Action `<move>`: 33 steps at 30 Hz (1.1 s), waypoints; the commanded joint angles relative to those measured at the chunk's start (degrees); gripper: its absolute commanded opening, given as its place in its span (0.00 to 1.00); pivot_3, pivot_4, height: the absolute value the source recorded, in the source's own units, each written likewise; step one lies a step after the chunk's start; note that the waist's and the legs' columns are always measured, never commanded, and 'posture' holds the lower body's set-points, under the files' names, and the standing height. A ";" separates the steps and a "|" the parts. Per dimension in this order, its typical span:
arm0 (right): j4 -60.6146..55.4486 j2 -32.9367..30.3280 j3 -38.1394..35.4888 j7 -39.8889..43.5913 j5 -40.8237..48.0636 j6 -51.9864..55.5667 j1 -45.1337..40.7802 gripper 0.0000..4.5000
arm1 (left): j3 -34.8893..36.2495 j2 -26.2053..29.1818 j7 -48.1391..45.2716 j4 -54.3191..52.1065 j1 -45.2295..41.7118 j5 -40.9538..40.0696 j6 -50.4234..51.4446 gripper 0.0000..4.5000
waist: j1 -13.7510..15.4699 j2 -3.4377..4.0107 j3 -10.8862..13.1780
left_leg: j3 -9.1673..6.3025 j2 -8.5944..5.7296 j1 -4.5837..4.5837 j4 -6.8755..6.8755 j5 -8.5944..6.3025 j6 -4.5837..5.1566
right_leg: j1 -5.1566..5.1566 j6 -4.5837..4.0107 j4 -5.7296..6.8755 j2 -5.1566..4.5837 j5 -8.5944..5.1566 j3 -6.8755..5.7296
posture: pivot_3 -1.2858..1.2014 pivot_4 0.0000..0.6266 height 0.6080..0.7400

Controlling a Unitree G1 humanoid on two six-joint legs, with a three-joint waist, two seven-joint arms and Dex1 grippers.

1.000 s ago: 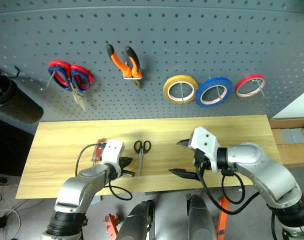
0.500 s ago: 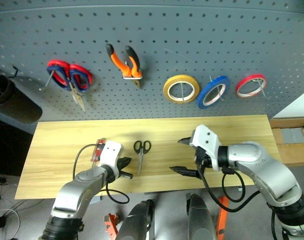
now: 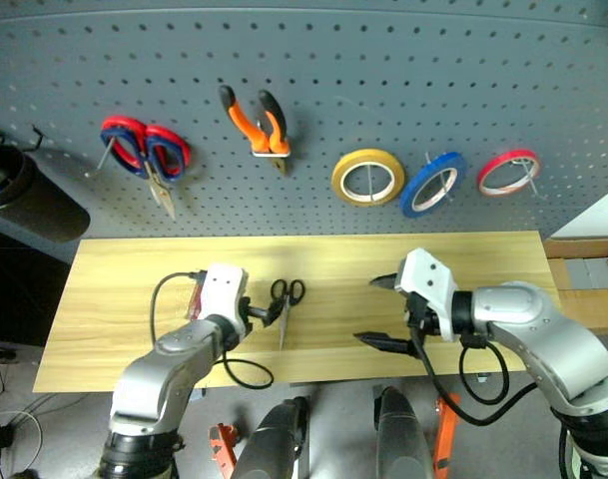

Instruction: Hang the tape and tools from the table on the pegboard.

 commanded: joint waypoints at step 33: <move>-1.47 0.97 -0.52 0.73 0.25 -1.72 0.26 1.00 | 2.52 -6.23 1.99 14.11 -3.92 -0.02 8.77 0.01 | 0.59 0.01 0.04 | -0.05 -0.04 0.42 0.04 -0.02 0.04 | 0.49 0.07 -0.04 -0.04 0.04 -0.03 | 0.48 0.63 1.00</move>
